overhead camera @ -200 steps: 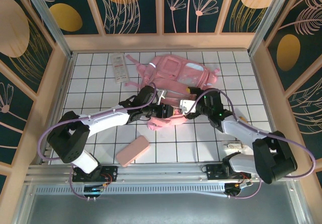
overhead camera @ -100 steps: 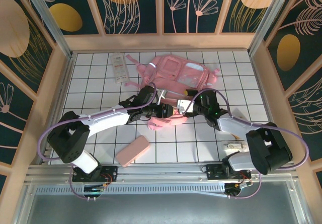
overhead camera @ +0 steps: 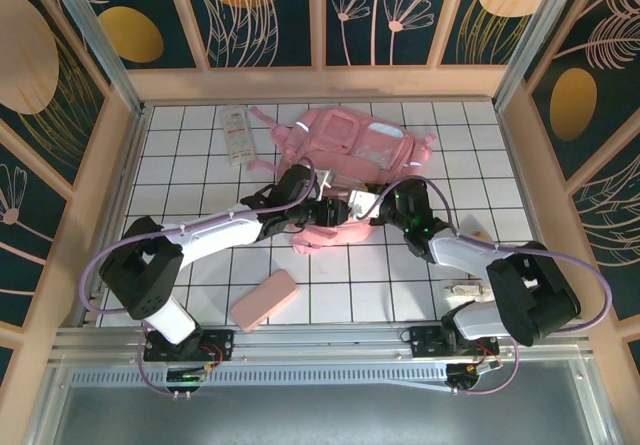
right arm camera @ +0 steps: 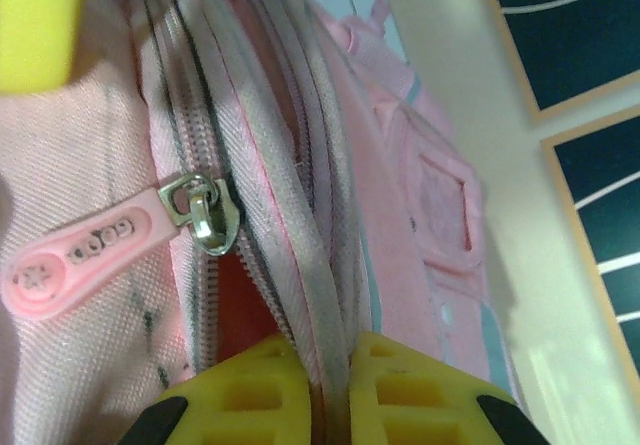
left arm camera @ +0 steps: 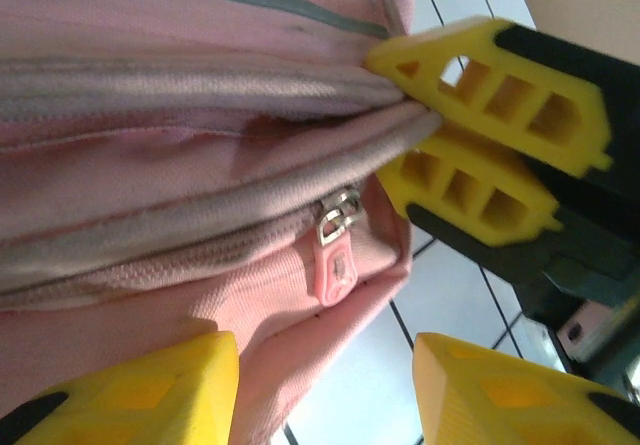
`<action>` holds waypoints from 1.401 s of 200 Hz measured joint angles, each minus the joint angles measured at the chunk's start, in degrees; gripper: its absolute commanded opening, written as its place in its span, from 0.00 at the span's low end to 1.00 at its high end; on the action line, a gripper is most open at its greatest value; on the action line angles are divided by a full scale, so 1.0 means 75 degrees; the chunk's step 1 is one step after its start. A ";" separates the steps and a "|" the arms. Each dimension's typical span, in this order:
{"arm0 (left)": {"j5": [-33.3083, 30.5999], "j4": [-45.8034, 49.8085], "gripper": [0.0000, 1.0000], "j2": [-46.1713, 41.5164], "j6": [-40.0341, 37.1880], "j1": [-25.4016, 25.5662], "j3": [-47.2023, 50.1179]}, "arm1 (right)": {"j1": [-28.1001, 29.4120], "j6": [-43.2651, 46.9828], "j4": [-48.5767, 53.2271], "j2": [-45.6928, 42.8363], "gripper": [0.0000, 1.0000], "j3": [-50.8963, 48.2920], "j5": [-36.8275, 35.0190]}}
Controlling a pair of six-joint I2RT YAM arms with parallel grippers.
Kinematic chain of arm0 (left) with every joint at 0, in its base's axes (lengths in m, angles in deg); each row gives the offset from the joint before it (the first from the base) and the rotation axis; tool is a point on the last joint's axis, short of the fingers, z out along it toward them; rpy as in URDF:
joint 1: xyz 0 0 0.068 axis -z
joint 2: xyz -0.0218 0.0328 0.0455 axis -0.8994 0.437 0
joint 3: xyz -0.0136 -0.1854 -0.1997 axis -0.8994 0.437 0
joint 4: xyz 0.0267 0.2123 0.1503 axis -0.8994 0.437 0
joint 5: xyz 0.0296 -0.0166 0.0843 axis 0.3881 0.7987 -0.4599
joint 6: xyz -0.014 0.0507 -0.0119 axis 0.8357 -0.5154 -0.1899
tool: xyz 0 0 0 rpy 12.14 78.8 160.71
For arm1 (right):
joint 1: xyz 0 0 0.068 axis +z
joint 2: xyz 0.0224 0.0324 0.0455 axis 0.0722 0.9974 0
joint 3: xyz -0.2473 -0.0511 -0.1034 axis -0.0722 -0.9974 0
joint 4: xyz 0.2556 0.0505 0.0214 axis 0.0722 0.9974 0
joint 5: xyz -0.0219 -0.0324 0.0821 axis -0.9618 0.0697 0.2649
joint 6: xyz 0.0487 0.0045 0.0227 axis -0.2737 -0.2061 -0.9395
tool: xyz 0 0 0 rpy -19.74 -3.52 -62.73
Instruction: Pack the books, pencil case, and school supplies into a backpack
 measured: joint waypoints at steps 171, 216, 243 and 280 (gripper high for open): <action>-0.0697 -0.0568 0.00 0.0000 -0.0810 0.0006 -0.0015 | -0.0050 -0.0542 0.0953 -0.0119 0.00 0.0551 0.0522; -0.0781 -0.0533 0.00 -0.1209 -0.1976 -0.0705 0.1134 | -0.0178 -0.0204 0.1291 -0.0495 0.00 0.0565 0.0851; -0.1338 -0.0536 0.00 -0.1670 -0.2920 -0.1454 0.1781 | -0.0437 -0.0087 0.1486 -0.0906 0.00 0.0562 0.1116; -0.1824 -0.1005 0.00 -0.1804 -0.4051 -0.1909 0.2302 | -0.0662 0.0236 0.1661 -0.1489 0.31 0.0294 0.1510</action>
